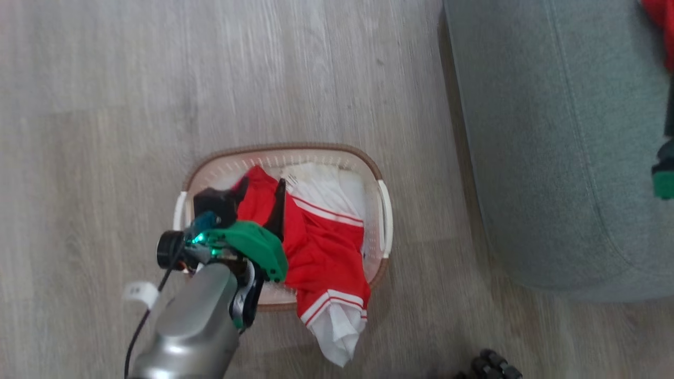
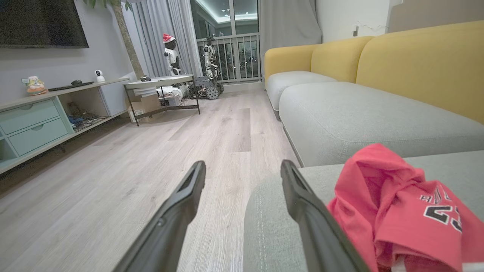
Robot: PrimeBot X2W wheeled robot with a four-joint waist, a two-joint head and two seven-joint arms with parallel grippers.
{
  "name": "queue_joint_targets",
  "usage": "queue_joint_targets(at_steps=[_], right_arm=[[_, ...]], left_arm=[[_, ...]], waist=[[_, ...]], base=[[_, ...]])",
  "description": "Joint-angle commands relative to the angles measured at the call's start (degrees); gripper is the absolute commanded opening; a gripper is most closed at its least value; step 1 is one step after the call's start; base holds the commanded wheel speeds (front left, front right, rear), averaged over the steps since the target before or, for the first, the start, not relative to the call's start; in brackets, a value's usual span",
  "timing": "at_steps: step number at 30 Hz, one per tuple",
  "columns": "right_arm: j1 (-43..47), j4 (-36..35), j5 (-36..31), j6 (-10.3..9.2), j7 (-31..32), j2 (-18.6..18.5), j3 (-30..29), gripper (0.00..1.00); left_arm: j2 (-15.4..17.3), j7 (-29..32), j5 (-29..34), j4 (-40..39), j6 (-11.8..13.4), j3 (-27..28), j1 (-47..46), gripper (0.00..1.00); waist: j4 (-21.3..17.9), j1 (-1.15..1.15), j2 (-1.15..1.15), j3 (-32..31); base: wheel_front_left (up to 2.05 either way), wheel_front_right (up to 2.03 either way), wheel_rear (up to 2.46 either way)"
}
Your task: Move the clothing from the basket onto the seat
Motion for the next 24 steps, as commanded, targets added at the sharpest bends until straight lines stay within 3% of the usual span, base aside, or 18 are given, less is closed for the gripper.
queue_joint_targets(at_steps=[1, 8, 14, 24], right_arm=[[-0.6, -2.1, 0.3, -0.01, -0.4, -1.9, 0.8, 1.00], [-5.0, -3.3, 1.4, -0.01, -0.4, -3.9, 0.9, 1.00], [-8.4, -4.4, 2.0, -0.01, -0.4, -4.6, 0.9, 1.00], [-12.5, -6.3, 2.4, -0.01, -0.4, -5.1, -0.2, 1.00]], left_arm=[[0.2, -0.7, -1.2, 0.6, -0.2, 0.4, -1.7, 1.00], [0.2, -0.7, -9.0, 13.0, -1.0, -7.0, -8.4, 1.00], [0.2, 1.2, -13.6, 19.9, 0.3, -12.2, -13.5, 1.00], [0.2, 5.5, -18.8, 27.4, 3.3, -15.9, -19.4, 1.00]], waist=[[-1.3, -0.01, 0.00, 2.3], [-3.4, -0.01, 0.00, 8.2], [-5.3, -0.01, 0.00, 13.5], [-8.5, -0.01, 0.00, 20.9]], base=[[0.00, 0.00, 0.00], [0.00, 0.00, 0.00], [0.00, 0.00, 0.00], [0.00, 0.00, 0.00]])
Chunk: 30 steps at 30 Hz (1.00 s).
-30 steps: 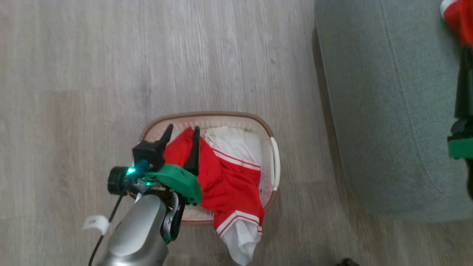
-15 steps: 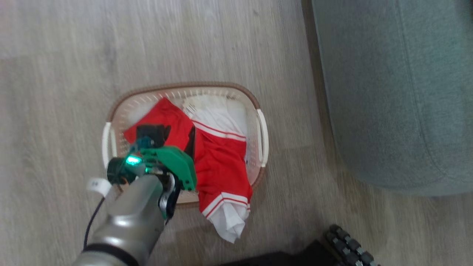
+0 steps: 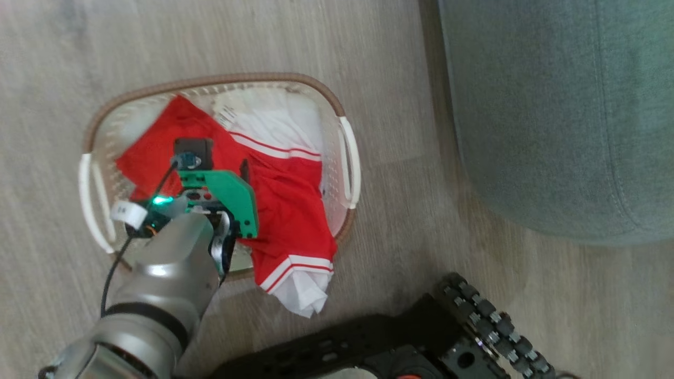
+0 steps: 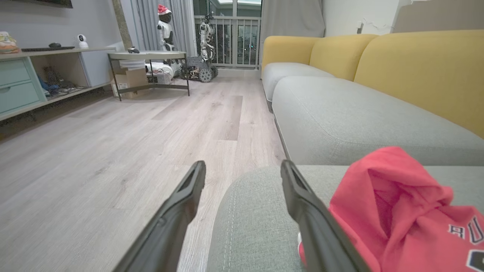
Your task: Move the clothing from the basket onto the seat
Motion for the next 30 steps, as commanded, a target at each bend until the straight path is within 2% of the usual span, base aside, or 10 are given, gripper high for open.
queue_joint_targets(at_steps=[1, 8, 21, 22, 23, 25, 30], right_arm=[[0.7, -2.0, 0.5, -0.01, -0.4, -1.6, -0.4, 1.00], [0.3, -3.2, 0.4, -0.01, -0.4, -1.1, -0.7, 1.00], [0.1, -3.0, 0.3, -0.01, -0.4, -1.1, -1.0, 1.00], [0.0, -3.0, 0.3, -0.01, -0.4, -1.0, -1.0, 1.00], [0.0, -3.0, 0.2, -0.01, -0.4, -1.0, -0.9, 1.00], [-0.2, -2.8, 0.2, -0.01, -0.4, -0.8, -0.7, 1.00], [-0.1, -2.4, 0.0, -0.01, -0.4, -0.4, -0.9, 1.00]], left_arm=[[0.2, 0.9, -0.4, 0.3, 0.4, 0.2, 0.2, 1.00], [0.2, 6.0, -1.9, 2.7, 1.6, -1.6, -1.2, 1.00], [0.2, 10.7, -1.6, 4.3, 3.0, -3.8, -4.2, 1.00], [0.2, 10.8, -1.6, 4.3, 3.0, -3.8, -4.3, 0.83], [0.3, 10.7, -1.7, 4.4, 3.0, -3.8, -4.4, 0.41], [0.3, 10.3, -1.8, 4.4, 2.7, -3.8, -4.5, 0.00], [0.3, 9.2, -2.4, 4.5, 1.9, -3.6, -4.5, 0.00]], waist=[[-1.4, -0.02, 0.00, 2.1], [-2.6, -0.02, 0.00, 4.9], [-3.3, -0.02, 0.00, 8.2], [-3.3, -0.02, 0.00, 8.2], [-3.4, -0.02, 0.00, 8.2], [-3.4, -0.02, 0.00, 7.9], [-3.2, -0.02, 0.00, 7.1]], base=[[0.00, 0.00, 0.00], [0.00, 0.00, 0.00], [0.00, 0.00, 0.00], [0.00, 0.00, 0.00], [0.00, 0.00, 0.00], [0.00, 0.00, 0.00], [0.00, 0.00, 0.00]])
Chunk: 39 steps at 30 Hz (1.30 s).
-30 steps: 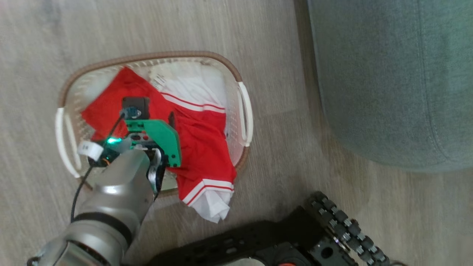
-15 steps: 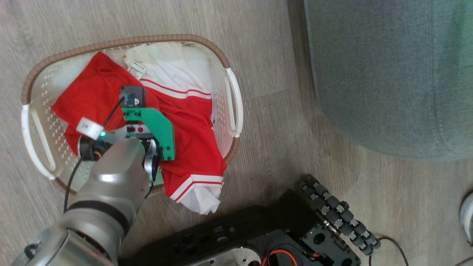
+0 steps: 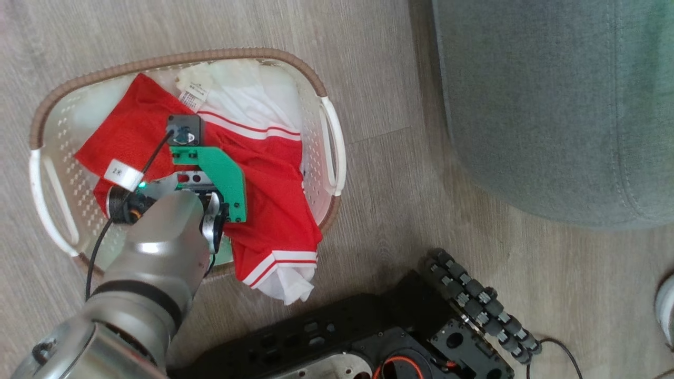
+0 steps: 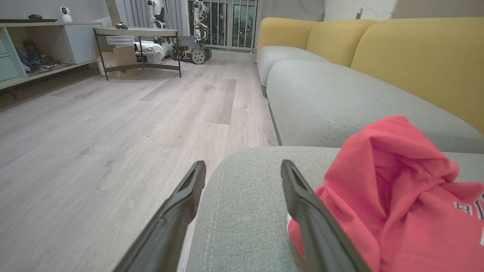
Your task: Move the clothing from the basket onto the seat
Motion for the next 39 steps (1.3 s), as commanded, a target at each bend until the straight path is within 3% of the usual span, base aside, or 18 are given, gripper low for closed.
queue_joint_targets(at_steps=[1, 10, 22, 31, 39], right_arm=[[1.9, -1.0, 0.0, -0.01, -0.4, -0.6, -0.4, 1.00], [2.8, -0.1, -0.2, -0.01, -0.4, -0.1, -0.7, 1.00], [9.1, 2.6, -1.2, -0.01, -0.4, -0.3, -0.3, 1.00], [16.1, 4.6, -2.6, -0.01, -0.4, 0.1, 1.6, 1.00], [19.5, 5.3, -3.5, -0.01, -0.4, 1.6, 2.6, 1.00]], left_arm=[[0.1, -0.8, -0.5, -0.4, -0.3, 0.4, 1.1, 0.00], [0.1, -3.8, -1.7, -2.3, -2.8, -1.1, 4.0, 0.00], [0.1, -11.5, -4.8, -9.1, -5.9, -6.9, 12.4, 0.00], [0.1, -15.4, -5.4, -11.7, -6.6, -9.4, 14.5, 0.00], [0.9, -15.9, -1.3, -17.9, -5.3, -5.0, 15.5, 0.00]], waist=[[0.3, 0.00, 0.00, -0.5], [2.1, 0.00, 0.00, -6.7], [7.3, 0.00, 0.00, -23.4], [11.3, 0.00, 0.00, -33.9], [13.6, 0.00, 0.00, -40.3]], base=[[0.00, 0.00, 0.00], [0.00, 0.00, 0.00], [0.00, 0.00, 0.00], [0.00, 0.00, 0.00], [0.00, 0.00, 0.00]])
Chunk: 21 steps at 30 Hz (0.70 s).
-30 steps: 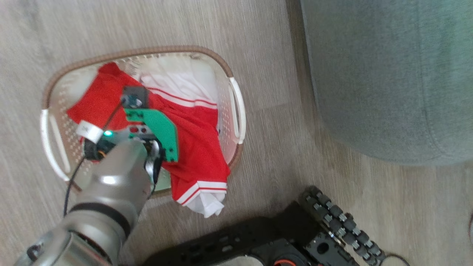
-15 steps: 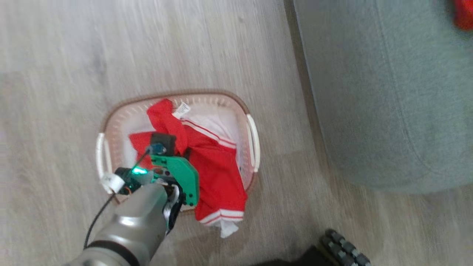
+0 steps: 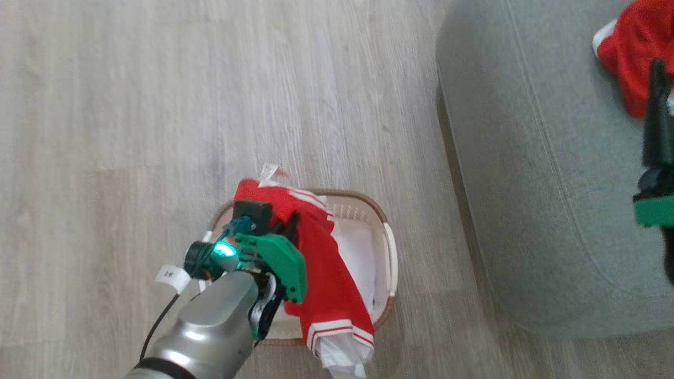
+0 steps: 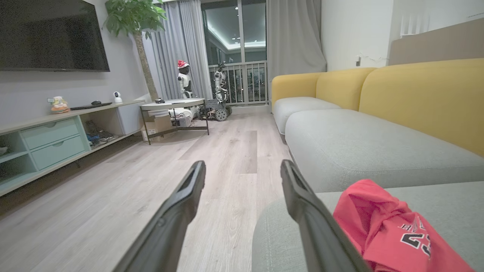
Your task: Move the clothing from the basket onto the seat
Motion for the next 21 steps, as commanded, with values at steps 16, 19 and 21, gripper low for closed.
queue_joint_targets(at_steps=[16, 19, 21], right_arm=[[7.9, 0.6, -2.7, -0.01, -0.4, 2.5, 3.0, 1.00], [8.7, 1.0, -2.6, -0.01, -0.4, 3.0, 4.3, 1.00], [9.3, 1.1, -2.6, -0.01, -0.4, 3.3, 5.0, 1.00]], left_arm=[[6.8, -0.8, 12.4, -27.3, 2.5, 13.4, 3.7, 0.00], [7.5, -0.7, 12.6, -29.9, 2.3, 13.8, 2.8, 0.00], [7.9, -0.2, 12.5, -31.5, 2.3, 14.0, 2.1, 0.00]], waist=[[5.2, 0.00, -0.01, -13.0], [5.3, 0.00, -0.01, -14.3], [5.3, 0.00, -0.01, -14.9]], base=[[0.00, 0.00, 0.00], [0.00, 0.00, 0.00], [0.00, 0.00, 0.00]])
